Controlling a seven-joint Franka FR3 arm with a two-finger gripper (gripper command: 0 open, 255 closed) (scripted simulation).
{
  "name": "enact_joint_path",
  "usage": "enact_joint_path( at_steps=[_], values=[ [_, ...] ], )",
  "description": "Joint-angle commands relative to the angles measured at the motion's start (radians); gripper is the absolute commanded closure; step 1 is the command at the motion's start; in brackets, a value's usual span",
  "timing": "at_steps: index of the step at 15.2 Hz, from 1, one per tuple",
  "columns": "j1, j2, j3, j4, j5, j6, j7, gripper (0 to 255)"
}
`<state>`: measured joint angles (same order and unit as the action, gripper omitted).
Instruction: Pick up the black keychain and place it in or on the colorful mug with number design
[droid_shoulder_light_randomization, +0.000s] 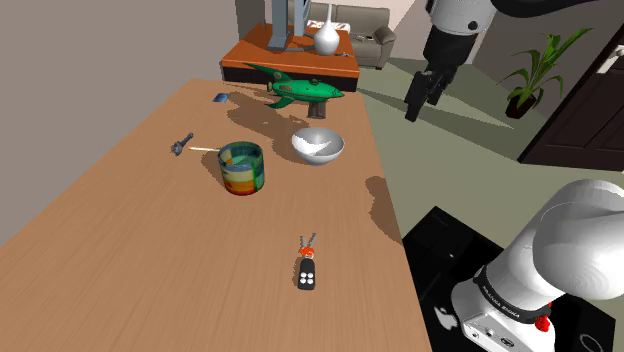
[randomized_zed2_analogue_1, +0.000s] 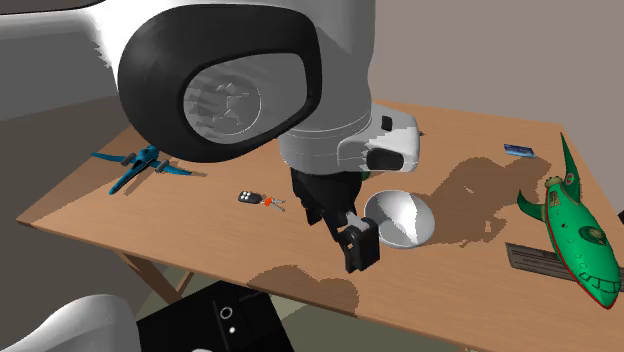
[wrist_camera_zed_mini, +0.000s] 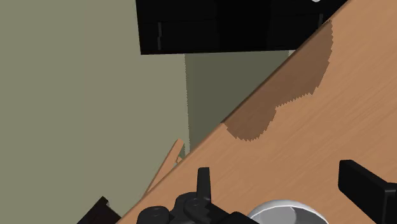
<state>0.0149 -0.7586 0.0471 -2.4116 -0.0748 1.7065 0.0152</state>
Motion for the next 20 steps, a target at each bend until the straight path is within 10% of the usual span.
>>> enact_joint_path(
  at_steps=[1,20],
  values=[
    [0.0,0.0,0.0,0.0,0.0,0.0,0.0,0],
    [0.202,0.19,0.326,-0.149,0.247,0.326,0.288,0]
  ],
)
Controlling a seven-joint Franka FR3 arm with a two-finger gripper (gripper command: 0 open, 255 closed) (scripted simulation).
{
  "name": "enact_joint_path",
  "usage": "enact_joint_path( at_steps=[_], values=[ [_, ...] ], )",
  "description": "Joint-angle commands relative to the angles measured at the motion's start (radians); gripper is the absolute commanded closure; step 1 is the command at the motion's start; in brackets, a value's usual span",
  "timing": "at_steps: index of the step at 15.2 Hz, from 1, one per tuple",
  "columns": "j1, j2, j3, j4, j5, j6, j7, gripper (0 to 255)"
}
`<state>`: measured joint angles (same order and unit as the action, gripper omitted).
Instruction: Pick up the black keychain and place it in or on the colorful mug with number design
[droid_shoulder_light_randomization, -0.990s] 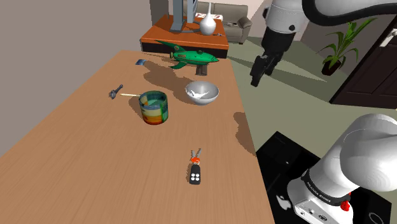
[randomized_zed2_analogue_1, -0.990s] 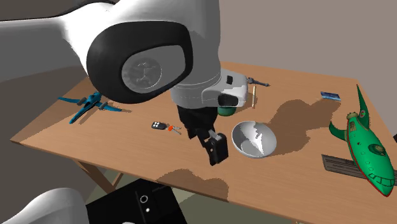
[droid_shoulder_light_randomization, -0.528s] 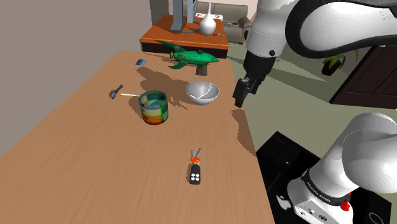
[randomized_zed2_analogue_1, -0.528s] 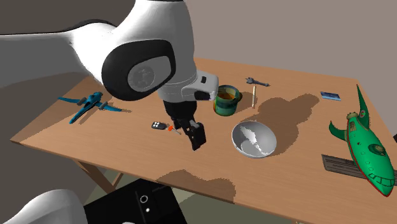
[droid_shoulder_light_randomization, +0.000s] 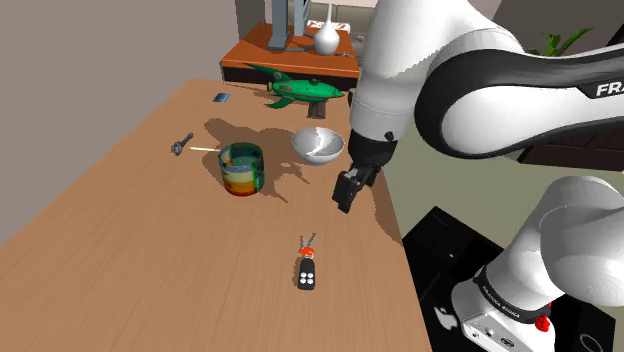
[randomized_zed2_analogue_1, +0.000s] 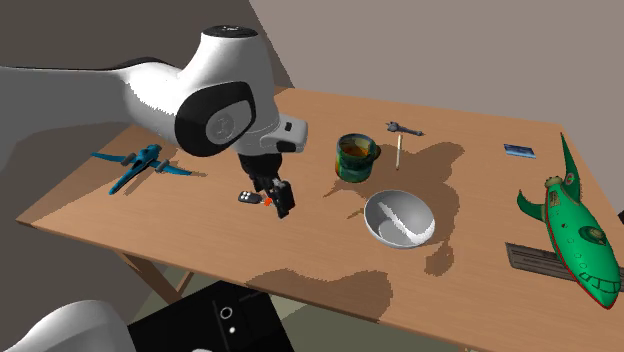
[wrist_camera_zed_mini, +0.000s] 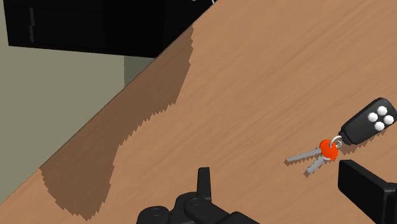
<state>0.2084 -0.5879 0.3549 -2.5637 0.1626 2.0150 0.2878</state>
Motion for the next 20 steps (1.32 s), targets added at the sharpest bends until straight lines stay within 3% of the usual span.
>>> enact_joint_path(
  at_steps=[1,11,20],
  values=[
    [0.017,0.04,0.037,0.006,0.019,0.038,0.031,0],
    [0.062,0.302,0.231,0.084,0.032,0.236,0.207,0],
    [0.048,0.384,0.259,0.04,-0.002,0.355,0.236,0]
  ],
)
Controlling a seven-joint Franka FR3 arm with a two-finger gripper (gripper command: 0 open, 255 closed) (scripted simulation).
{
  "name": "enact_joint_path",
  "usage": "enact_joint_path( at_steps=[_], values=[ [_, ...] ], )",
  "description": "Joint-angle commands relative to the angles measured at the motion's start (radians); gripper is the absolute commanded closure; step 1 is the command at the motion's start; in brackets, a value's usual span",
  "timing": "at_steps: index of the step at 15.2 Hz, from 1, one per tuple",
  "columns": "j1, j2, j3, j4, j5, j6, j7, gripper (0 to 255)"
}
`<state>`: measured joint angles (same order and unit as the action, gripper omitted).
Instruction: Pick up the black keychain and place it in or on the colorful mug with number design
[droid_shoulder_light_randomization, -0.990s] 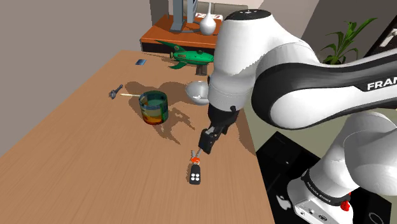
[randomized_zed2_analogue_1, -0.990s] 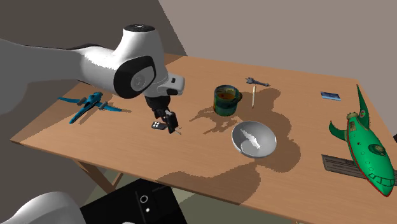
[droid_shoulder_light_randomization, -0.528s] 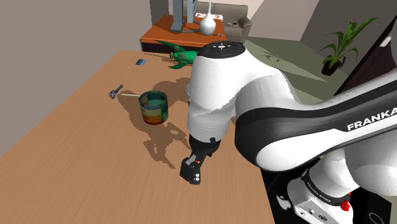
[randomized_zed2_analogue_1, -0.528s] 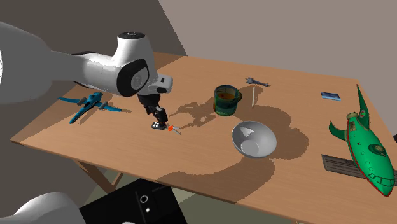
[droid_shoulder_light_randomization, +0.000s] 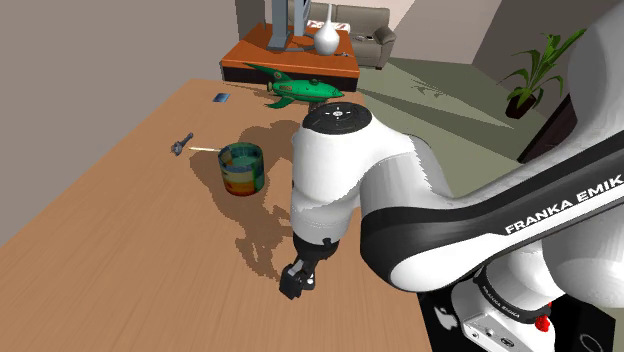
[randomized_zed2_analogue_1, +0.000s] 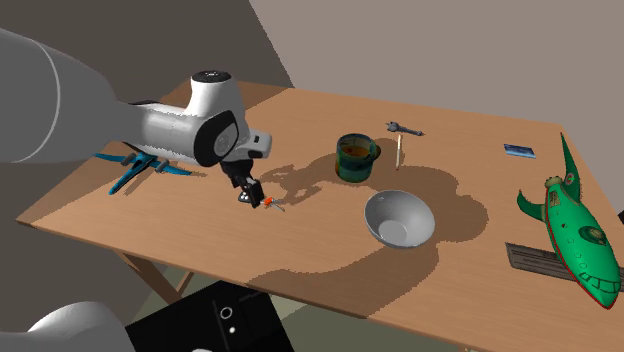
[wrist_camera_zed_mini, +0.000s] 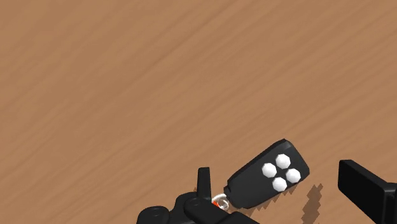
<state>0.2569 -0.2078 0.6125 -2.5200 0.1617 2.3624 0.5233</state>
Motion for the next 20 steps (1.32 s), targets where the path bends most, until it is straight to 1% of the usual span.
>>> enact_joint_path(
  at_steps=[1,7,8,17,20],
  values=[
    [-0.001,0.004,0.001,-0.004,-0.002,0.008,0.001,0],
    [-0.001,0.004,0.001,-0.004,-0.002,0.008,0.001,0],
    [-0.001,0.004,0.001,-0.004,-0.002,0.008,0.001,255],
    [-0.001,0.004,0.001,-0.004,-0.002,0.008,0.001,255],
    [0.005,-0.03,-0.009,0.013,0.015,-0.04,-0.013,255]
  ],
)
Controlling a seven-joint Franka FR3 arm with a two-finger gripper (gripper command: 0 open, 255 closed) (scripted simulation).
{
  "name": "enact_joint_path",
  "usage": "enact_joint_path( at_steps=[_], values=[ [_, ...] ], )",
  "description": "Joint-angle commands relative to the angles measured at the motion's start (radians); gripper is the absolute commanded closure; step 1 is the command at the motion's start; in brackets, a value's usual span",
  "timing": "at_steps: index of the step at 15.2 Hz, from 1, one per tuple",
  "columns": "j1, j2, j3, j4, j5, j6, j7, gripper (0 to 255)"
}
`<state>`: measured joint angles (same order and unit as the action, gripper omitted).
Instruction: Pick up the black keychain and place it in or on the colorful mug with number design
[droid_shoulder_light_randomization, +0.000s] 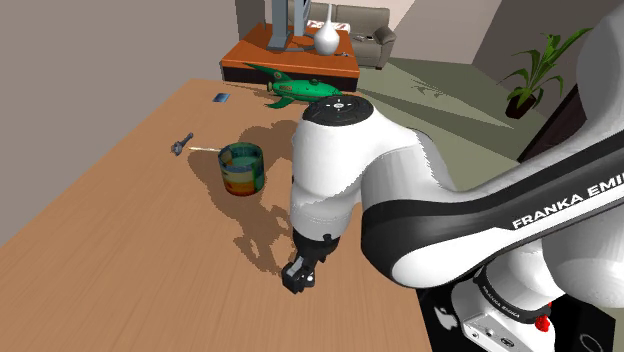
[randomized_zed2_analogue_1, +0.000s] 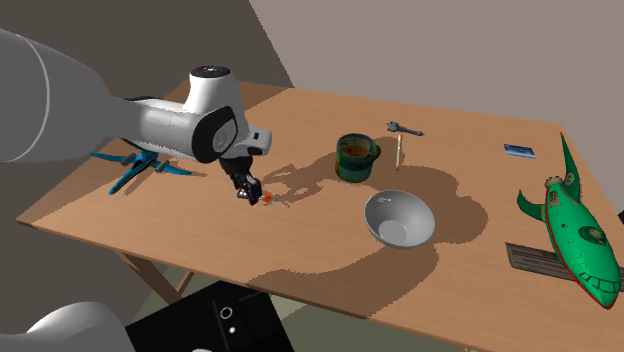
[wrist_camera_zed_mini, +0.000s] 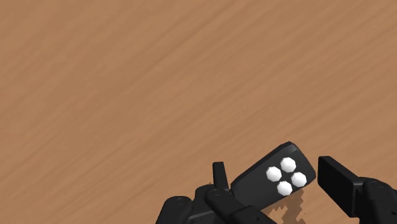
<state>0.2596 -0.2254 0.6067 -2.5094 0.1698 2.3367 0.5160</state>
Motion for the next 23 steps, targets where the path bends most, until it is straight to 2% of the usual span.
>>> enact_joint_path(
  at_steps=[1,23],
  values=[
    [0.004,-0.023,-0.007,0.009,0.011,-0.03,-0.009,255],
    [0.018,-0.172,-0.078,0.196,0.04,-0.358,-0.047,255]
  ],
)
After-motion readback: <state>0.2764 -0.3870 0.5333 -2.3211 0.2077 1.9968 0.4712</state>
